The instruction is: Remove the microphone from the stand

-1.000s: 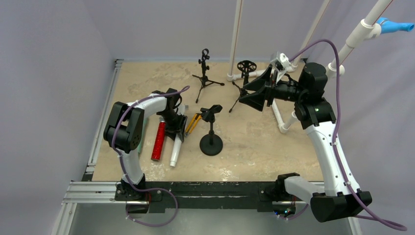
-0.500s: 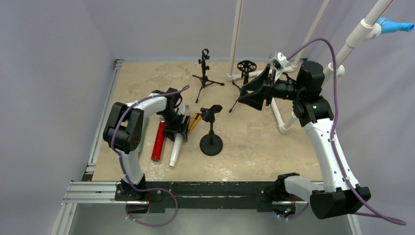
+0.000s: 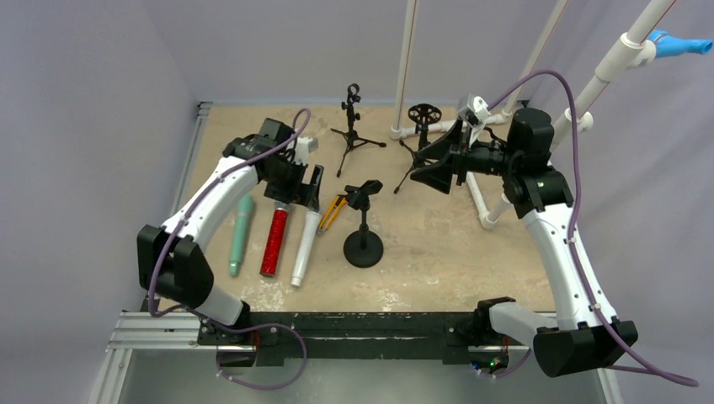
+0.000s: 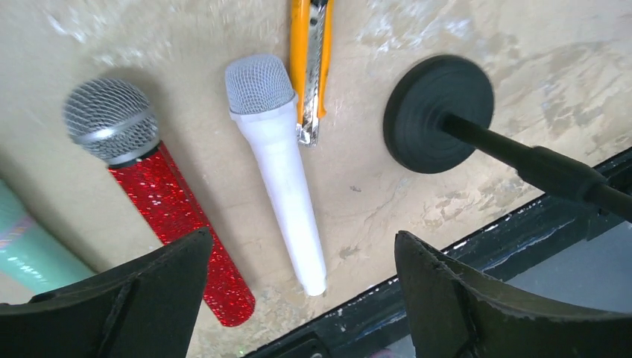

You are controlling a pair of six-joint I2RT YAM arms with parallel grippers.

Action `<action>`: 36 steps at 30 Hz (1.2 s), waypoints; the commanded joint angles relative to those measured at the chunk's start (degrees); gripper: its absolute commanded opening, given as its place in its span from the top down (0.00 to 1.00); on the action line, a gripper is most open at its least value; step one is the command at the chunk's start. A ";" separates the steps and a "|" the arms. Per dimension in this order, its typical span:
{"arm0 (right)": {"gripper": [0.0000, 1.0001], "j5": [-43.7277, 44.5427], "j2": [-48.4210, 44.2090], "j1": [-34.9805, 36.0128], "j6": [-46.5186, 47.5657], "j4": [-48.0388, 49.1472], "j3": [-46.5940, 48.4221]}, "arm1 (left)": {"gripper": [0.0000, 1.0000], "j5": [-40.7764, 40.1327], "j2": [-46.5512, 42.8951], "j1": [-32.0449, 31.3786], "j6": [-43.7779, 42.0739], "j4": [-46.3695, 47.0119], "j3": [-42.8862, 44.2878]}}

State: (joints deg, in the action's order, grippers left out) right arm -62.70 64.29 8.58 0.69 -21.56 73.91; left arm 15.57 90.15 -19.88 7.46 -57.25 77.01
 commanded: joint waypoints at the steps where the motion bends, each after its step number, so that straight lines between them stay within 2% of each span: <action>1: 0.37 3.21 -0.91 -0.30 9.06 -5.37 -2.40 | 0.11 -0.47 -7.59 0.02 -5.58 -0.05 4.38; 5: 0.37 1.14 -0.74 -0.28 11.97 -4.40 -7.05 | 0.10 4.00 -13.22 0.02 -10.04 3.84 5.22; 8: 0.37 -1.83 0.79 0.53 12.09 -1.57 -10.43 | 0.11 10.85 -16.49 0.02 -12.78 6.83 3.95; 13: 0.38 0.31 4.26 8.04 17.71 -1.41 -14.13 | 0.11 23.10 -20.47 0.02 -16.51 10.64 -0.67; 21: 0.38 3.27 9.32 18.60 18.39 11.65 -18.88 | 0.11 29.10 -25.21 0.28 -22.23 13.66 -7.05; 28: 0.41 3.90 13.67 21.82 13.42 27.28 -22.12 | 0.10 32.20 -25.66 1.41 -21.52 14.52 -7.96; 32: 0.49 3.79 15.33 22.93 8.24 35.90 -23.97 | 0.10 33.08 -24.92 1.91 -21.39 14.69 -8.28; 36: 0.72 3.95 16.25 23.31 1.96 45.96 -26.28 | 0.10 33.47 -24.20 2.92 -21.41 14.74 -7.90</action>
State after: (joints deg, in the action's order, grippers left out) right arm -59.07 80.53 31.27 9.74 10.09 49.25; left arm 46.33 65.67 -18.20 -12.71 -44.62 68.97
